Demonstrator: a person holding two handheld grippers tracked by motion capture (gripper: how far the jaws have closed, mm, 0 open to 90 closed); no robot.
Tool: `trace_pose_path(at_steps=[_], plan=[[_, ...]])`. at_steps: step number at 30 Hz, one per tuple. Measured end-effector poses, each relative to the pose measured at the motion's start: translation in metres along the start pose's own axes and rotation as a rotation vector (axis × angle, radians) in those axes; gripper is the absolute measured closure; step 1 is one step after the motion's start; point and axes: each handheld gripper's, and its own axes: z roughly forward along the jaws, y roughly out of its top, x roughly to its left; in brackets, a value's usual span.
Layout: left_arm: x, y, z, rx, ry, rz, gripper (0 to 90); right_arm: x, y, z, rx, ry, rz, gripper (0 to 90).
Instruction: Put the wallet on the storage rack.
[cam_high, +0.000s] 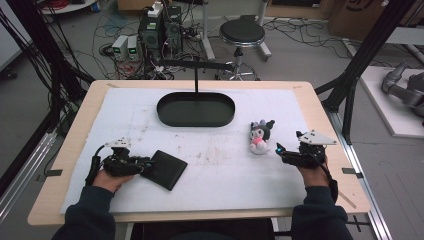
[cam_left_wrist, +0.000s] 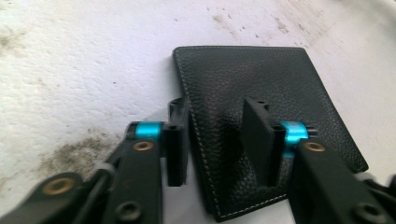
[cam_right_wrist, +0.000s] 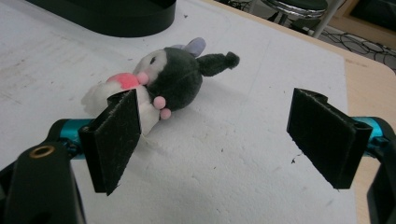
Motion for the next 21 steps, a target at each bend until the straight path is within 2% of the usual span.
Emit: trace_pose_path(at_steps=[1,2,3,6,8,9,10,11,12,13,14,15,16,17,19,21], plan=[[0.000,0.000,-0.001,-0.001,-0.004,0.000,71.9,0.000,0.000,0.000,0.002,0.001,-0.002,17.9],[-0.002,0.000,-0.003,-0.012,0.009,0.014,89.9,0.000,0.000,0.001,0.004,0.000,-0.001,17.8],[-0.004,0.002,-0.005,-0.037,-0.001,0.020,89.9,0.000,0.000,0.001,0.005,0.000,-0.004,17.9],[-0.007,0.004,-0.007,-0.059,0.004,0.040,90.0,0.001,0.001,0.002,0.005,0.004,-0.006,17.9],[-0.013,0.004,-0.009,-0.105,0.017,0.126,89.8,0.002,0.001,0.003,0.005,0.008,-0.010,17.9],[-0.013,0.004,-0.009,-0.105,0.017,0.126,89.4,0.003,0.002,0.003,0.006,0.009,-0.014,17.9],[-0.017,0.005,-0.010,-0.134,0.005,0.190,80.9,0.003,0.002,0.004,0.006,0.008,-0.012,17.9],[-0.022,0.005,-0.010,-0.167,-0.016,0.256,63.8,0.003,0.002,0.004,0.006,0.009,-0.017,17.9],[-0.027,0.006,-0.008,-0.182,-0.038,0.304,53.9,0.004,0.002,0.005,0.005,0.011,-0.014,17.9],[-0.037,0.005,-0.003,-0.159,-0.073,0.397,46.6,0.004,0.002,0.005,0.009,0.013,-0.014,17.9],[-0.042,0.004,0.001,-0.133,-0.074,0.436,42.1,0.004,0.003,0.005,0.008,0.013,-0.017,17.9],[-0.042,0.004,0.001,-0.133,-0.074,0.436,40.9,0.004,0.003,0.005,0.008,0.013,-0.017,17.9],[-0.045,0.002,0.003,-0.094,-0.077,0.476,40.9,0.004,0.003,0.006,0.009,0.015,-0.015,17.9],[-0.048,-0.002,0.005,-0.027,-0.125,0.510,40.2,0.004,0.003,0.006,0.007,0.018,-0.016,17.9],[-0.051,-0.006,0.006,0.000,-0.154,0.556,40.3,0.003,0.003,0.006,0.007,0.017,-0.015,17.9],[-0.052,-0.007,0.006,0.007,-0.170,0.561,40.3,0.002,0.002,0.006,0.008,0.019,-0.009,17.9]])
